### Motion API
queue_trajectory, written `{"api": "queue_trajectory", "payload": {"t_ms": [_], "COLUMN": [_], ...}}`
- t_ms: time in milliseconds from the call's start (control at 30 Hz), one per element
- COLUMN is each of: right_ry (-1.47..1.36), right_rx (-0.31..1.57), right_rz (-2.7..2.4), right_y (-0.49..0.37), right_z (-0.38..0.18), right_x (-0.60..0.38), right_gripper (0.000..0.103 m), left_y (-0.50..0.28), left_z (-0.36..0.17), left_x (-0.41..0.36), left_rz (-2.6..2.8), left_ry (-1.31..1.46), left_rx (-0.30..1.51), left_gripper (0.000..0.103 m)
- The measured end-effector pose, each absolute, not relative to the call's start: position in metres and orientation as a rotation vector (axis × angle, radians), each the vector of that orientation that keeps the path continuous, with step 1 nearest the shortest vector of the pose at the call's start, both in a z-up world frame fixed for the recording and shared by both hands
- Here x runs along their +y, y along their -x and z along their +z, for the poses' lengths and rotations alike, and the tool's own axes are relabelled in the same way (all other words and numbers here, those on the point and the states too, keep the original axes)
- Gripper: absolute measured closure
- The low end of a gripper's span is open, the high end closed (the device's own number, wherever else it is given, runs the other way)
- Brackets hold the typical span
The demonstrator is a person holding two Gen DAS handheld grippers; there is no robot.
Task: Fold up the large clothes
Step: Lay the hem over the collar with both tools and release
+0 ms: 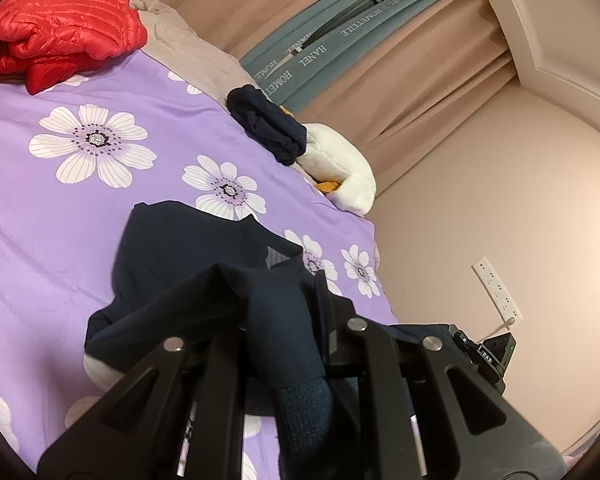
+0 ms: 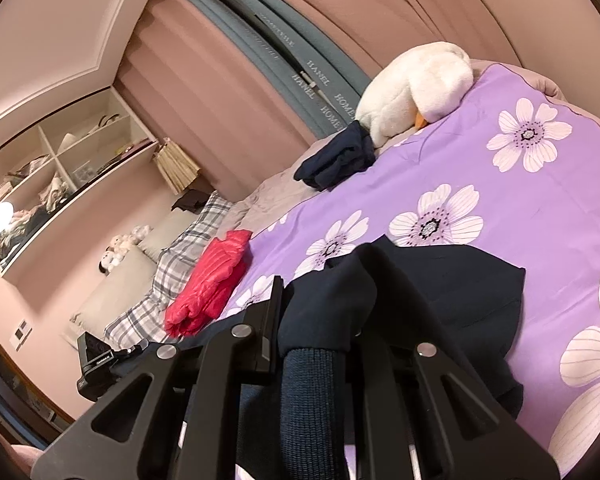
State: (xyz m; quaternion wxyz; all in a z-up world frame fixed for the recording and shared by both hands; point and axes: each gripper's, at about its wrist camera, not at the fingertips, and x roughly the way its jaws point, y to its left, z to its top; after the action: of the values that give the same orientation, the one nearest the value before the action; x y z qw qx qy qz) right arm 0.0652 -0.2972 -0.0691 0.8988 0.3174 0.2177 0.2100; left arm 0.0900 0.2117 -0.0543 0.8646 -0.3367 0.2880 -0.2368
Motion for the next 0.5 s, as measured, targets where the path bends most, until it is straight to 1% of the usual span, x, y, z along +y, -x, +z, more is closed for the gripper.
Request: {"api": "queue_trajectory", "payload": {"t_ms": [300,500], "right_ry": [-0.684,-0.699], "right_rx": [0.488,0.538], "right_rz": [0.399,0.365], "right_y": [-0.118,-0.155], "right_z": [-0.085,-0.102], "right_x": [-0.302,-0.305], "right_gripper": [0.09,0.09], "left_y": [-0.152,-0.197], "left_z": [-0.071,-0.091], "left_x": [0.212,0.205], "left_rz": [-0.456,-0.418], "left_ry": [0.731,0.73], "left_rx": [0.668,0.733], "left_gripper": [0.091,0.091]}}
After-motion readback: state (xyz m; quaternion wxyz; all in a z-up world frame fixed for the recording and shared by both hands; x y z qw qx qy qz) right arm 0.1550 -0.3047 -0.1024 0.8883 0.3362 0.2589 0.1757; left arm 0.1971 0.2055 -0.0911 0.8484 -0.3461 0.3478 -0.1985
